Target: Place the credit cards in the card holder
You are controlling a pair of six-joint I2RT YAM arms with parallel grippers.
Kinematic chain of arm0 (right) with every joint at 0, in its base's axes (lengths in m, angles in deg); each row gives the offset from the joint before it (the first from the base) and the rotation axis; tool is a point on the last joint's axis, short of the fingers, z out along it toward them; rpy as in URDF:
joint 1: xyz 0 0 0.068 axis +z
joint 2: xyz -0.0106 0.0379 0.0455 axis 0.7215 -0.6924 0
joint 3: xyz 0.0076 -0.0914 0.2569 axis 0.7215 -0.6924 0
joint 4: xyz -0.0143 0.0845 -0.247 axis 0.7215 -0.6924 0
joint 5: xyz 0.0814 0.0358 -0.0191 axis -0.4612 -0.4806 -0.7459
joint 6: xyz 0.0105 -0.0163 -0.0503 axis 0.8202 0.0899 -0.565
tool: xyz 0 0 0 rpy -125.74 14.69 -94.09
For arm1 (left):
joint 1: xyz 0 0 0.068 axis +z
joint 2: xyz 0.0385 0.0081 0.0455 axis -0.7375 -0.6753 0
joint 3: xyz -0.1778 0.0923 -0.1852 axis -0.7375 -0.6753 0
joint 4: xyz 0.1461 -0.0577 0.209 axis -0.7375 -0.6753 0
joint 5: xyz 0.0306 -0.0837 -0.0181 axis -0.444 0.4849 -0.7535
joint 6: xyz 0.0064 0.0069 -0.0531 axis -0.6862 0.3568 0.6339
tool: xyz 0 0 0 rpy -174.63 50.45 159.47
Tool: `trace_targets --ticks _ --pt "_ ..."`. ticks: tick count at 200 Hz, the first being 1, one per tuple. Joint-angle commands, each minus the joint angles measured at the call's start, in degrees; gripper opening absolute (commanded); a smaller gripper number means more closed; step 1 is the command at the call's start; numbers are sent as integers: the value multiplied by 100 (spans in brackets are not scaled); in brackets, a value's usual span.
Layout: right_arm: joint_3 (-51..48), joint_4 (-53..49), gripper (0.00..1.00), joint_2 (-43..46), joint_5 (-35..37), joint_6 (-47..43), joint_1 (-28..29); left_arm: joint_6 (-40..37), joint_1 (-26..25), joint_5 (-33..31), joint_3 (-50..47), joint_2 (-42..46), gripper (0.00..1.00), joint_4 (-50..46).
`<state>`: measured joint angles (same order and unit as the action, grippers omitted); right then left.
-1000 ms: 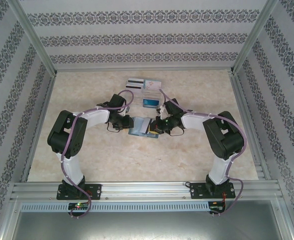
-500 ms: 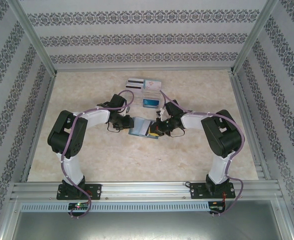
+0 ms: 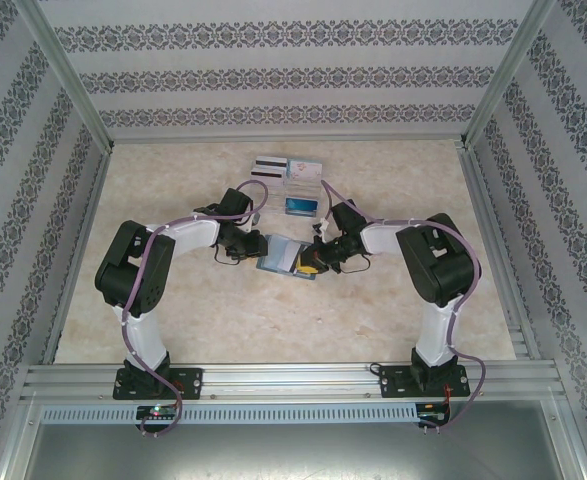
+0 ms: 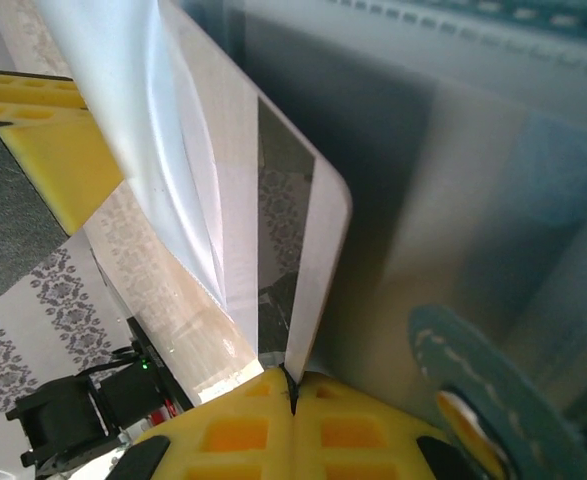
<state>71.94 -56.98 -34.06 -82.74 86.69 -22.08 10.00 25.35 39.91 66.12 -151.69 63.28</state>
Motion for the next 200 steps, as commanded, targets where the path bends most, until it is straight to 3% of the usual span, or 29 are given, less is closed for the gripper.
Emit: trace_targets --ticks 1,72,200 --pt "140 -88 0 -146 -260 -48 -46 53 -191 171 -30 -142 27 120" --pt "296 -403 0 -296 -630 -203 -170 42 -194 178 -46 -152 27 144" --pt "512 -1302 0 -201 -645 -877 -307 24 -191 179 24 -182 27 103"
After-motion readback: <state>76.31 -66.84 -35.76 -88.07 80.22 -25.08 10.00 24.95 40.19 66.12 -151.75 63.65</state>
